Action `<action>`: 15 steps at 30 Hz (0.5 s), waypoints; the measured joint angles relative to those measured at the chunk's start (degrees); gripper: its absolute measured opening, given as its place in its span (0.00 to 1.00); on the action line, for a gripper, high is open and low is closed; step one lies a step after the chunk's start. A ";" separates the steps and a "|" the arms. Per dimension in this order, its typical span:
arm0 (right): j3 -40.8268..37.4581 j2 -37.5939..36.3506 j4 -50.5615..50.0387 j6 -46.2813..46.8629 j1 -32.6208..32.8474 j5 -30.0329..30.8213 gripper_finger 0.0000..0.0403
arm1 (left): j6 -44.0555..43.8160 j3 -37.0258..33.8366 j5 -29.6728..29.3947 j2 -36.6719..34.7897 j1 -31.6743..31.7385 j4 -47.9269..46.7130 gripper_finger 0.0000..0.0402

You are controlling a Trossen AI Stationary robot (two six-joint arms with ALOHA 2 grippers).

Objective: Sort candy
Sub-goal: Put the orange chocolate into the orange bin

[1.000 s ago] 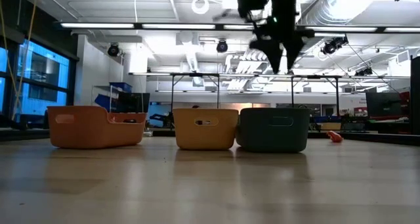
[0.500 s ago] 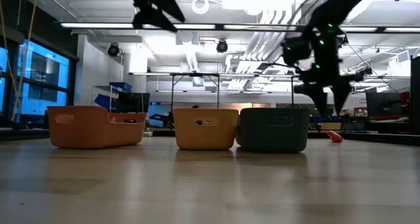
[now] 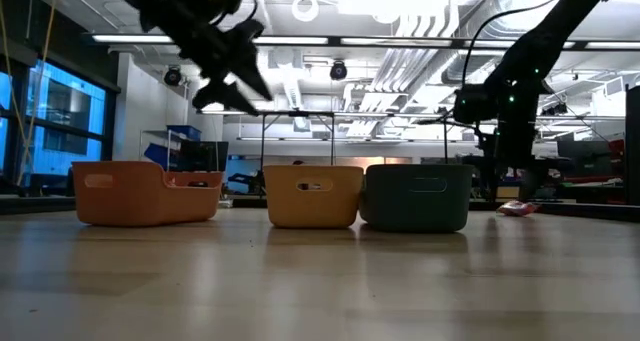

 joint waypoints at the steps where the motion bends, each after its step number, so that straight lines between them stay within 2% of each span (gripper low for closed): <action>1: -0.31 0.06 -1.38 0.18 0.02 -0.01 0.56 | -0.34 -1.37 0.04 -0.80 0.12 -0.17 0.48; 5: -1.19 0.10 -4.04 1.06 0.39 0.06 0.55 | -2.68 -7.29 0.16 -5.21 0.09 -0.24 0.48; 8: -1.71 0.06 -4.07 1.29 2.20 0.73 0.50 | -5.02 -12.54 0.04 -9.93 -0.53 0.20 0.48; 12: -1.68 0.03 -3.24 1.16 5.45 1.04 0.29 | -9.12 -20.12 -0.41 -18.22 -1.16 0.34 0.48; 15: -0.57 -0.55 -3.23 1.06 8.18 -0.94 0.12 | -12.77 -24.56 -0.95 -25.05 -1.12 0.47 0.48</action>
